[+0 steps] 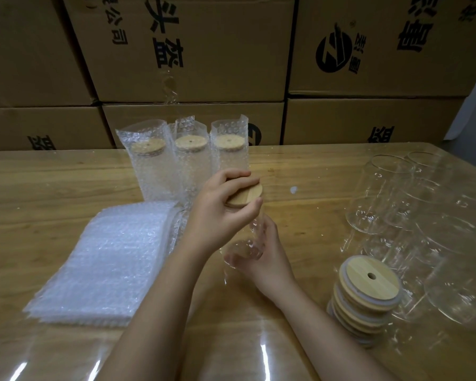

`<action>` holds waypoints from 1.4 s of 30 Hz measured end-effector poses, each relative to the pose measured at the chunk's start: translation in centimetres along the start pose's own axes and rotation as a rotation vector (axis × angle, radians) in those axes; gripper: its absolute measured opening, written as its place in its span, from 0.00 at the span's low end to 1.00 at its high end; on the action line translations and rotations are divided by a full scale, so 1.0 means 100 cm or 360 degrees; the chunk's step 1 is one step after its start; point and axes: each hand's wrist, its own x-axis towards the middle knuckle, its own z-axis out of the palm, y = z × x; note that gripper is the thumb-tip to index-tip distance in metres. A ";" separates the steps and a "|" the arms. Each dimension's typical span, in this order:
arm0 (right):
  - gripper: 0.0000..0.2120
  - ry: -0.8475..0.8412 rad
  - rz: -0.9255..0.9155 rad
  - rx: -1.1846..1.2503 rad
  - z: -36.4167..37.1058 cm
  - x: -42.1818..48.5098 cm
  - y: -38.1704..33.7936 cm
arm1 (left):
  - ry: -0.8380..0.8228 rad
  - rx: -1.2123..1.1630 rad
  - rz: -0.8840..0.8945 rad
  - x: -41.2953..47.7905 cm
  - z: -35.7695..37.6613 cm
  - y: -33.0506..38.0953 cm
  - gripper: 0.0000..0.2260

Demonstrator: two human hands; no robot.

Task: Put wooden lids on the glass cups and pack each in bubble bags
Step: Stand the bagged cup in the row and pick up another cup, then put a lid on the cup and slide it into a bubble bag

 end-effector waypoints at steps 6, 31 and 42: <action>0.52 0.0012 -0.0001 -0.0029 -0.001 -0.001 -0.002 | 0.0307 -0.0222 0.0055 -0.007 0.020 -0.008 0.19; 0.46 -0.0022 -0.0211 -0.0108 -0.003 0.000 0.005 | -0.0490 0.0423 -0.0498 -0.043 -0.037 -0.043 0.26; 0.45 -0.0025 -0.0226 -0.0115 -0.004 -0.001 0.006 | -0.0049 0.1332 -0.0994 -0.049 -0.077 -0.074 0.14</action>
